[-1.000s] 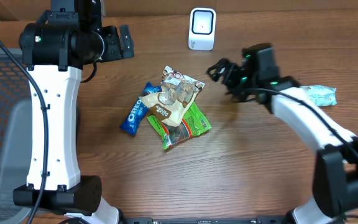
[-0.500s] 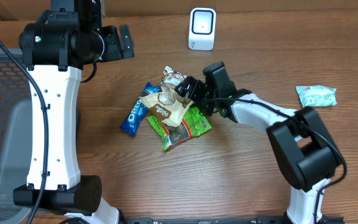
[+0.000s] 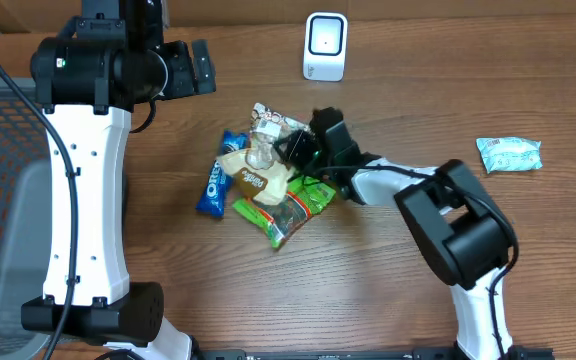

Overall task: Scan the item barcode
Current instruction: 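Reach the right gripper to the pile and grasp the dried mushroom bag, then hold the mushroom bag in front of the white scanner, then carry the mushroom bag right and drop it beside the tissue pack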

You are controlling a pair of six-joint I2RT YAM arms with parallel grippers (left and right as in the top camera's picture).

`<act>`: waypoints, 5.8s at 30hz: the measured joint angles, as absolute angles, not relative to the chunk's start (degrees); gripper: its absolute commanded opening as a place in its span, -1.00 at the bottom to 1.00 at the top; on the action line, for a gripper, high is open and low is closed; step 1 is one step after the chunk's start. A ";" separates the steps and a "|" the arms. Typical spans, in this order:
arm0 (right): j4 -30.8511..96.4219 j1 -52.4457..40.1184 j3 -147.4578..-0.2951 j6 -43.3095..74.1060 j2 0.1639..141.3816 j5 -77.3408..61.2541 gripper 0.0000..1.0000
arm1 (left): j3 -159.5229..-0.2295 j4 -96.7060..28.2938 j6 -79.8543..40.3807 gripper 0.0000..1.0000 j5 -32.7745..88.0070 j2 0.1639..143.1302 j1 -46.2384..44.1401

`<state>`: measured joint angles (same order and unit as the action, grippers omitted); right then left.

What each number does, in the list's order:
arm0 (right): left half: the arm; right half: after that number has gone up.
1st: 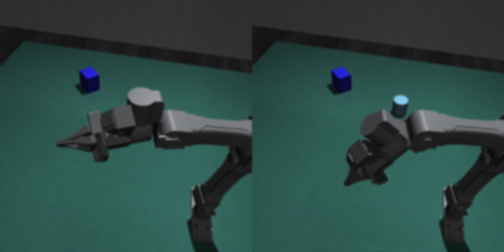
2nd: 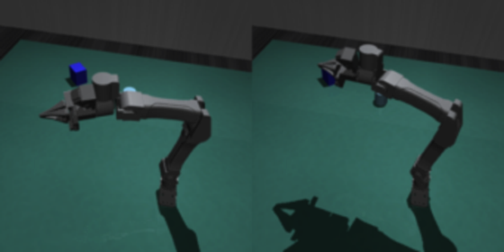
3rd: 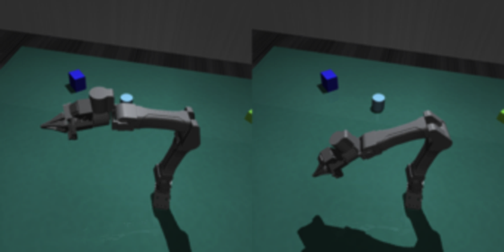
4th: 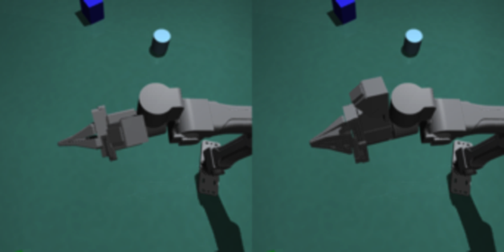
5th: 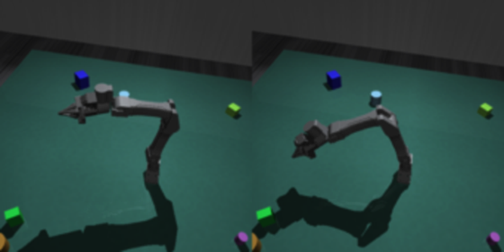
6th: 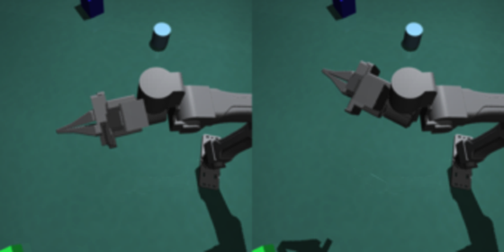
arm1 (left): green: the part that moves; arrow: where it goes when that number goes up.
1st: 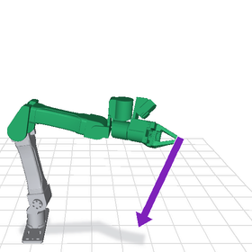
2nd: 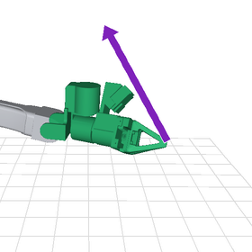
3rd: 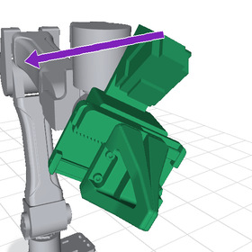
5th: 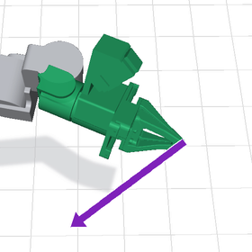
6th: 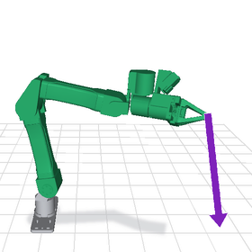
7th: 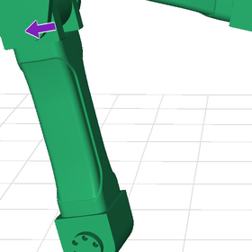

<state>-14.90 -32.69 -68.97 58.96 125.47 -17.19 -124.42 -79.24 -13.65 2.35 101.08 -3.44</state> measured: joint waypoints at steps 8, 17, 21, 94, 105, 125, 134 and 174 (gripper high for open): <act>-13.93 -29.71 -69.01 56.47 125.54 -28.29 -0.92 | -124.42 -79.26 -13.65 0.99 2.35 101.08 -3.44; -0.23 -12.45 -68.51 34.72 111.04 -49.95 -0.93 | -124.42 -79.22 -13.65 0.99 2.37 101.08 -3.44; 11.66 -8.84 -68.55 25.82 101.06 -47.33 -0.93 | -124.42 -79.31 -13.65 0.99 2.35 101.08 -3.44; -48.34 -19.49 -78.26 -70.54 125.08 11.86 -0.93 | -124.27 -79.26 -13.65 0.99 2.35 101.08 -3.44; -44.01 -19.49 -89.43 -78.11 132.35 9.32 -0.93 | -124.27 -79.24 -13.65 1.00 2.35 101.08 -3.44; -35.90 -19.49 -89.52 -84.31 133.51 9.19 -0.93 | -124.27 -79.26 -13.65 1.00 2.35 101.08 -3.44; -35.99 -19.49 -89.52 -86.37 133.51 10.22 -0.93 | -124.27 -79.26 -13.65 0.99 2.35 101.08 -3.44; 42.74 -15.35 -90.21 -1.78 80.90 -10.96 -0.92 | -124.22 -79.26 -13.65 0.99 2.35 101.08 -3.44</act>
